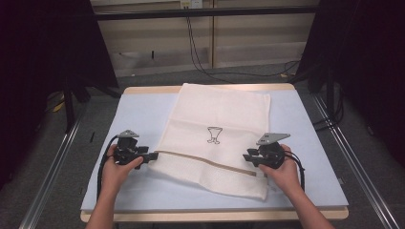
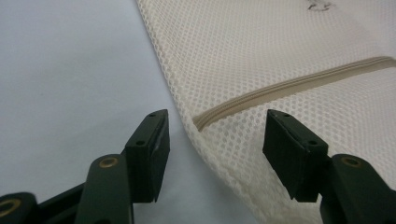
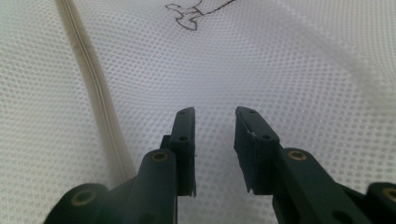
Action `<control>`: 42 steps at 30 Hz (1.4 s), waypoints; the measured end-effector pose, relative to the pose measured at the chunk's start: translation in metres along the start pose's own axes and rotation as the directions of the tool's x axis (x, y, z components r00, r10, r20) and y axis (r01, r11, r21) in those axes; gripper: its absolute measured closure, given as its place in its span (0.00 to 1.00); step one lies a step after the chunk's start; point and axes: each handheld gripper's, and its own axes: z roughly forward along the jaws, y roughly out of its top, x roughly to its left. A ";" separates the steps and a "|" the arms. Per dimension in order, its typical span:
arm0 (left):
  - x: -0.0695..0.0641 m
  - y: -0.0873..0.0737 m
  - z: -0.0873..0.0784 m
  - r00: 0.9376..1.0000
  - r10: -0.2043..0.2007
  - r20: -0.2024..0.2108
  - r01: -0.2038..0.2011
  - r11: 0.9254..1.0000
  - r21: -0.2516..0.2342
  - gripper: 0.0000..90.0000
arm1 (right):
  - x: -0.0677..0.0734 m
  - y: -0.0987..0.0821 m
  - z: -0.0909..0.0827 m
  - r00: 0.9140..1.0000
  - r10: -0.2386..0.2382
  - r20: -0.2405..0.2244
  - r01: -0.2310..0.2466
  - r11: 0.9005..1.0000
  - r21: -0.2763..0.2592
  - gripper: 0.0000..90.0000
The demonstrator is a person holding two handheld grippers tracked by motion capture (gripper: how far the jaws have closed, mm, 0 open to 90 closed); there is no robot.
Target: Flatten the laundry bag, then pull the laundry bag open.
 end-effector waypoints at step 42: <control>-0.023 -0.002 -0.009 0.999 -0.025 0.020 0.023 0.998 0.059 0.87 | -0.035 -0.031 -0.019 0.965 0.175 0.196 -0.185 0.982 0.032 0.62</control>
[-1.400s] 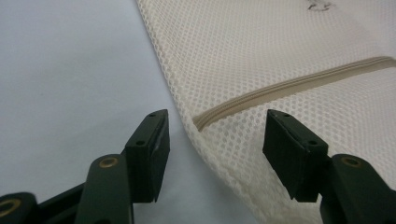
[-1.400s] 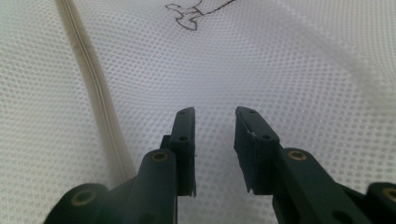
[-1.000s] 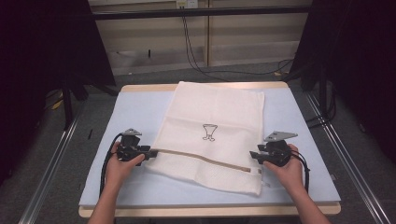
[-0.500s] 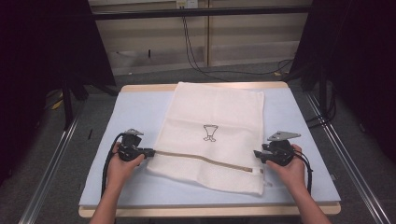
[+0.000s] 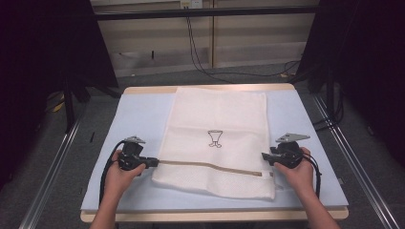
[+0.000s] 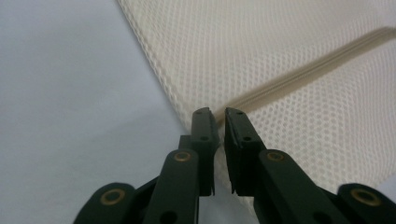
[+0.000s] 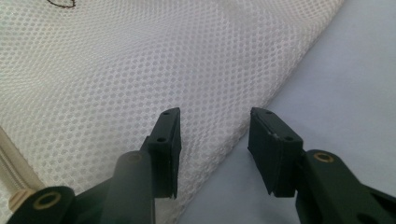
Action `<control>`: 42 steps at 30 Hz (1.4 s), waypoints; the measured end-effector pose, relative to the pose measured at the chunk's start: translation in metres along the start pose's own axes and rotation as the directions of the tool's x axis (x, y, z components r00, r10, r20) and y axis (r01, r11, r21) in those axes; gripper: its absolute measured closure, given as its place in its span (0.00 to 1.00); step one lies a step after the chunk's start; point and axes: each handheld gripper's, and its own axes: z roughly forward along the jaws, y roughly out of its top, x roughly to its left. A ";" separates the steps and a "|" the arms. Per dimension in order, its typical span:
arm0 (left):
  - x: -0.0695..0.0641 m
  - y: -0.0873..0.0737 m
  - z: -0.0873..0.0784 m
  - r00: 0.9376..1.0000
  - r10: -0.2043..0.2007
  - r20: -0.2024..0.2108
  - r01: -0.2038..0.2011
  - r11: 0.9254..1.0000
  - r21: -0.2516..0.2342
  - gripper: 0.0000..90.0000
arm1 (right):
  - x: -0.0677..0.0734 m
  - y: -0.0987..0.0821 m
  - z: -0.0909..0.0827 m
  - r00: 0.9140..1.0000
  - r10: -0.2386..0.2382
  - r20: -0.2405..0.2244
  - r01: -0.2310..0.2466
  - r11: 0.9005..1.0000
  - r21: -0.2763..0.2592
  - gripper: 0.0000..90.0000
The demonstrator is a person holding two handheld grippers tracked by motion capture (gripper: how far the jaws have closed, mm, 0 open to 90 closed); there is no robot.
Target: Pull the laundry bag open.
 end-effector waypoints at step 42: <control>-0.006 0.006 0.018 0.994 -0.079 -0.081 0.081 0.996 0.019 0.96 | 0.004 0.013 0.014 0.998 -0.029 -0.048 0.027 0.999 -0.037 0.96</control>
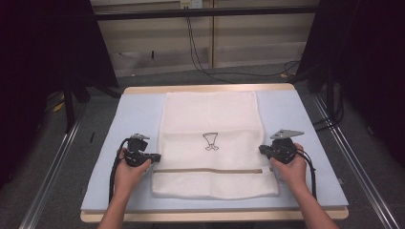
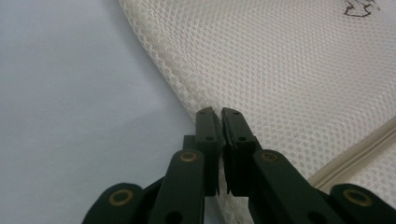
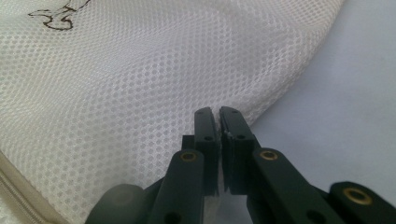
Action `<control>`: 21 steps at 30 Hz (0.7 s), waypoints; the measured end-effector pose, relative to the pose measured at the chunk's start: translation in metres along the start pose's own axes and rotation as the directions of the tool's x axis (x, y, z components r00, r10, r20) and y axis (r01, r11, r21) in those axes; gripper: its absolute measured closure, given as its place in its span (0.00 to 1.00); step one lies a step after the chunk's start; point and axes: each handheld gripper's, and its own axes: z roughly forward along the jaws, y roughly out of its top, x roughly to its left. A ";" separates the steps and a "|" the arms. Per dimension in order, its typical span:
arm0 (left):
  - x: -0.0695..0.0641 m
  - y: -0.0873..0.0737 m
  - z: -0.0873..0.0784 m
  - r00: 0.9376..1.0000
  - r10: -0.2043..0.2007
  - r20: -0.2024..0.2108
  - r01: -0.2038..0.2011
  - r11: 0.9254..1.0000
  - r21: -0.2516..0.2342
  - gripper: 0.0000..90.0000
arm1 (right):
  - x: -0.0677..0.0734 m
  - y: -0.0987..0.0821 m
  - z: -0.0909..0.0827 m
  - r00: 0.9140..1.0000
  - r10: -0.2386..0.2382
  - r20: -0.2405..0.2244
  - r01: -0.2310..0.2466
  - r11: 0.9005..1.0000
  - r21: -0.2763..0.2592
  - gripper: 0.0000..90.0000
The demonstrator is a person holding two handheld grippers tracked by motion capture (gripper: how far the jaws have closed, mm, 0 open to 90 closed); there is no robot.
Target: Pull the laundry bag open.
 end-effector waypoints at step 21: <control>0.005 -0.008 -0.010 1.000 0.003 -0.005 -0.003 1.000 0.021 0.95 | 0.005 0.003 0.005 0.999 -0.040 -0.024 0.040 0.999 -0.017 0.95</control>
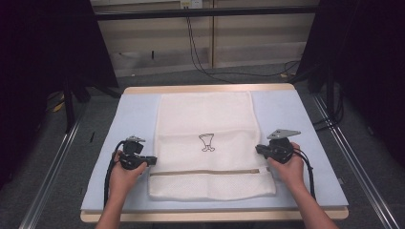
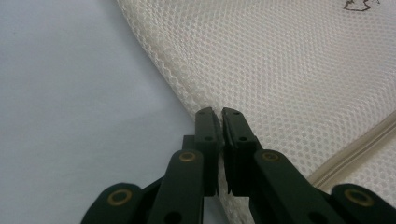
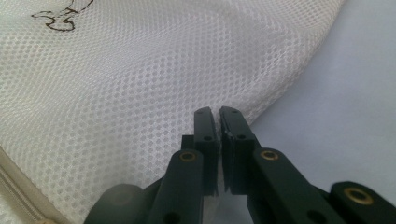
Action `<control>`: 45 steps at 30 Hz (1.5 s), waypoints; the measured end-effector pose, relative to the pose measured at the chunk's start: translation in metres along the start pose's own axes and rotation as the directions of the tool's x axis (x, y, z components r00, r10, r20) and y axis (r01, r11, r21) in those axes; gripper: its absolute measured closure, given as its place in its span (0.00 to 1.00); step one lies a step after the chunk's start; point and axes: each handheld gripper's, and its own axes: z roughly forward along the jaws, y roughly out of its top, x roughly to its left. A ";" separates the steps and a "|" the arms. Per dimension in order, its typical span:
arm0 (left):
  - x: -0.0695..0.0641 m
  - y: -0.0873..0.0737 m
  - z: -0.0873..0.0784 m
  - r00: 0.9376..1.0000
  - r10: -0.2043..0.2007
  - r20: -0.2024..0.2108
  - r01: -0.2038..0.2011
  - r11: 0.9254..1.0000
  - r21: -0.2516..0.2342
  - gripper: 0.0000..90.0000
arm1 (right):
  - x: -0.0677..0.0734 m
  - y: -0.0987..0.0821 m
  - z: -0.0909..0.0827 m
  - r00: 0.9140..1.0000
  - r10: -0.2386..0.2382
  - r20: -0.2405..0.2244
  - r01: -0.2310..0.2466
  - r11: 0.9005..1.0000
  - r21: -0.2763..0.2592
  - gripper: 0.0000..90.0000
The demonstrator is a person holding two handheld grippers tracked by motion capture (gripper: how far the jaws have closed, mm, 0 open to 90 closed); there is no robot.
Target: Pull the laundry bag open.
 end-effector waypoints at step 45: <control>-0.075 0.030 0.019 0.974 0.138 0.178 -0.119 0.987 -0.112 0.37 | 0.011 -0.031 -0.044 0.997 -0.037 -0.073 0.028 0.993 -0.118 0.82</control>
